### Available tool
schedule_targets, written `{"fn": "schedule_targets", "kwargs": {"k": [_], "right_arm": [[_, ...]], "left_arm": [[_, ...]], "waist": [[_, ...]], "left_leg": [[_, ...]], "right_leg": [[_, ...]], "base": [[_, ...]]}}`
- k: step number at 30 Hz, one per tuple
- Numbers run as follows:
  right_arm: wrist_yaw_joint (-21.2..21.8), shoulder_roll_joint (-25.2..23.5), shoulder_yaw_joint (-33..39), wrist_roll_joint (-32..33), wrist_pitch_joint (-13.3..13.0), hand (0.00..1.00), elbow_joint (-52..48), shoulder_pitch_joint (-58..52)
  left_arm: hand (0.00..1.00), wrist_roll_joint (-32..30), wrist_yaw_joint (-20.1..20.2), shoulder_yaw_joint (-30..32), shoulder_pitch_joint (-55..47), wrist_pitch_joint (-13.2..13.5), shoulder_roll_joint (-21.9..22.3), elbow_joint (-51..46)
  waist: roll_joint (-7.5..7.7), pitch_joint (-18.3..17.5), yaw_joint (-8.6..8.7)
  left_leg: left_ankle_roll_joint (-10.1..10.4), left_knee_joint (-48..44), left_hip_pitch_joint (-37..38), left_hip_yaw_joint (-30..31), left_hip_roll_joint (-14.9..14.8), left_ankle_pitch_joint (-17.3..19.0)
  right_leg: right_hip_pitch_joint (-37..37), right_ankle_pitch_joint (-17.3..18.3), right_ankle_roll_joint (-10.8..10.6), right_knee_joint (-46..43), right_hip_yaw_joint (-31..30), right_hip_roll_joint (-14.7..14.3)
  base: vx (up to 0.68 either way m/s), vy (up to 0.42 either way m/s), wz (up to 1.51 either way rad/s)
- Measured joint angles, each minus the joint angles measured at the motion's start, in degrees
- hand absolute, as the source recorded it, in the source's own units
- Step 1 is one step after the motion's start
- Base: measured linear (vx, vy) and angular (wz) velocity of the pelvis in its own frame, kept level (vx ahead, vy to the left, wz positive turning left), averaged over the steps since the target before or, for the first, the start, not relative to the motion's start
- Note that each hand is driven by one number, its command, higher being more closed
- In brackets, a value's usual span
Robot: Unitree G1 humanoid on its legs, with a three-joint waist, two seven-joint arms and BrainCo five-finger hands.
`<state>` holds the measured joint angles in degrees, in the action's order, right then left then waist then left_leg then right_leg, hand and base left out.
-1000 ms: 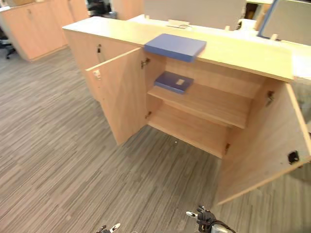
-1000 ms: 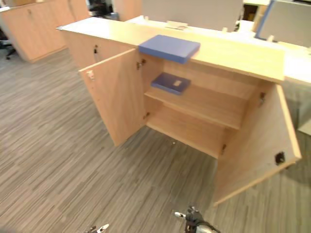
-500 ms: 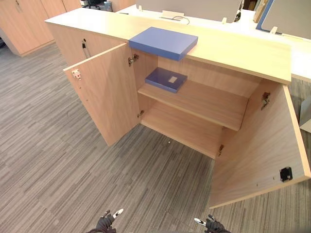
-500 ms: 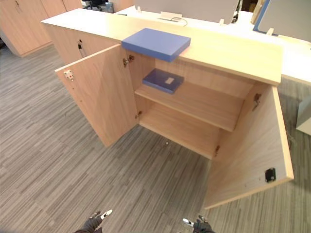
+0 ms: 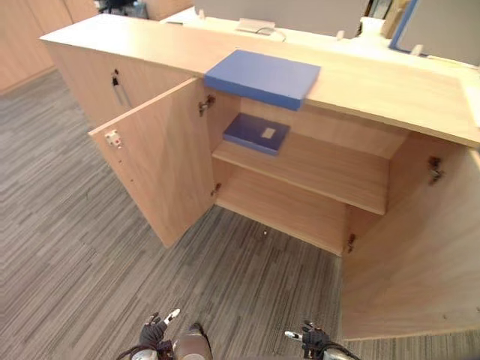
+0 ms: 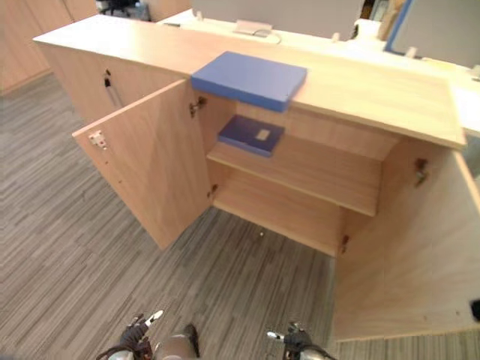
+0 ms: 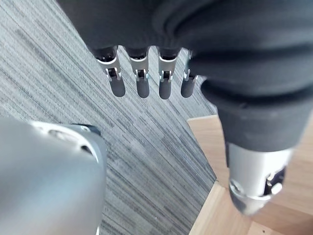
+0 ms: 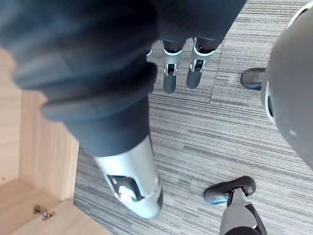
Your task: Walk over to the cabinet, pick up the folder, carry it to the office cabinet, place the folder inside the office cabinet, then close the office cabinet door
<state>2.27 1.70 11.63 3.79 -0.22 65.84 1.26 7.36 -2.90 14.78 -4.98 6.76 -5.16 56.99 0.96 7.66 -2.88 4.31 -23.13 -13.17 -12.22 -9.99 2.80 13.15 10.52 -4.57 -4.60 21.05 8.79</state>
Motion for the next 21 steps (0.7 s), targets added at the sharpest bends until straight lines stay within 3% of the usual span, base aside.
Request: {"fn": "schedule_targets", "kwargs": {"k": [2,4,7,9,11,13,14,15,16,17,19,20,21], "right_arm": [[0.01,0.05,0.05,-0.02,-0.52,0.00,0.03,0.22],[0.03,-0.06,0.15,-0.39,-0.91,0.00,0.22,-0.17],[0.08,0.22,0.53,-0.48,-0.89,0.00,0.15,-0.81],[0.08,0.90,0.84,-0.47,-0.80,0.00,0.19,-1.42],[0.18,1.72,2.95,-0.49,0.01,0.00,0.18,-2.16],[0.58,2.72,3.51,-0.71,0.37,0.00,0.18,-2.24],[0.70,2.93,4.27,-0.62,0.41,0.00,0.04,-2.40],[0.74,3.75,4.79,-1.11,0.22,0.00,-0.85,-2.32],[0.75,3.97,4.77,-1.24,0.18,0.00,-1.05,-2.38],[0.74,4.49,4.60,-1.55,0.03,0.00,-1.33,-2.62],[0.78,4.55,3.87,-1.45,-0.36,0.00,-2.64,-2.55],[0.79,4.43,3.35,-1.44,-0.46,0.00,-2.57,-2.39],[0.95,3.93,1.99,-1.40,-0.62,0.00,-2.53,-1.66]], "left_arm": [[0.00,0.19,-0.01,0.86,-0.72,-0.11,0.27,1.10],[0.00,0.18,0.00,1.95,-1.05,-0.14,0.43,2.07],[0.00,0.11,0.03,2.27,-1.62,-0.18,0.76,2.08],[0.00,-0.04,0.04,1.96,-1.48,-0.17,0.67,2.11],[0.00,-0.12,0.05,0.91,-1.44,-0.17,0.73,2.11],[0.00,-0.32,0.05,-0.68,-1.59,-0.17,1.35,2.45],[0.00,-0.33,0.05,-1.16,-1.58,-0.16,1.49,2.95],[0.00,-0.39,0.04,-2.38,-1.89,-0.17,1.50,3.65],[0.00,-0.67,0.05,-3.02,-2.20,-0.17,1.50,3.94],[0.00,-1.16,0.08,-4.10,-2.96,-0.17,1.50,4.39],[0.00,-3.03,0.27,-4.56,-4.44,-0.32,1.40,4.40],[0.00,-3.38,0.38,-4.55,-4.78,-0.43,1.44,4.45],[0.00,-3.85,0.53,-4.47,-5.05,-0.76,1.33,4.46]], "waist": [[-0.21,-0.12,-0.10],[-0.56,-0.32,-0.08],[-1.05,-0.67,-0.19],[-1.09,-1.20,-0.09],[-1.48,-2.14,-0.33],[-3.14,-2.85,-0.53],[-3.72,-3.22,-0.54],[-4.46,-3.69,-0.49],[-4.64,-3.96,-0.44],[-5.62,-4.56,-0.02],[-5.18,-5.14,0.84],[-5.31,-5.13,0.85],[-5.51,-4.69,0.77]], "left_leg": [[-0.83,-1.23,0.37,0.00,0.62,1.14],[-0.39,-1.18,0.55,-0.09,0.17,2.00],[-0.06,0.07,1.84,-1.09,-0.21,4.06],[-0.31,0.20,1.64,-2.17,0.73,5.41],[-1.84,-0.31,0.42,-2.90,3.22,7.84],[-3.21,0.64,0.51,-2.75,5.26,8.58],[-3.70,1.55,1.39,-2.78,5.94,8.57],[-4.49,5.04,4.86,-2.87,8.11,8.38],[-5.18,6.73,6.59,-2.99,8.77,7.78],[-5.73,9.77,9.73,-3.91,9.70,6.52],[-7.14,13.85,14.00,-5.08,11.23,5.29],[-7.54,14.58,14.91,-5.40,11.27,5.04],[-7.51,15.32,16.57,-6.16,11.03,5.09]], "right_leg": [[1.37,-1.92,-1.21,2.25,-1.47,0.87],[0.97,-3.84,-3.07,3.64,-3.14,1.06],[-0.78,-5.12,-3.80,3.71,-6.07,1.39],[-2.24,-5.91,-4.51,3.60,-7.27,2.69],[-4.85,-6.10,-4.87,2.20,-7.51,5.32],[-9.46,-6.37,-5.13,-4.41,-8.78,7.41],[-11.24,-6.52,-4.91,-7.90,-9.27,8.16],[-15.09,-7.84,-3.01,-17.17,-10.55,10.43],[-16.47,-8.86,-1.46,-20.59,-10.37,11.24],[-18.32,-11.01,2.37,-26.70,-9.90,12.90],[-21.23,-10.25,5.53,-37.00,-7.52,15.07],[-22.01,-8.79,5.00,-38.42,-6.53,14.84],[-22.80,-4.85,3.72,-39.68,-5.00,12.41]], "base": [[0.12,0.090,-0.21],[0.09,0.104,-0.39],[0.03,0.092,-0.61],[-0.01,0.158,-0.48],[0.00,0.207,-0.48],[0.02,0.226,-0.46],[0.04,0.302,-0.38],[0.05,0.311,-0.20],[0.08,0.357,-0.20],[0.08,0.273,-0.07],[0.11,0.188,-0.06],[0.20,0.170,-0.24],[0.21,0.100,-0.43]]}}
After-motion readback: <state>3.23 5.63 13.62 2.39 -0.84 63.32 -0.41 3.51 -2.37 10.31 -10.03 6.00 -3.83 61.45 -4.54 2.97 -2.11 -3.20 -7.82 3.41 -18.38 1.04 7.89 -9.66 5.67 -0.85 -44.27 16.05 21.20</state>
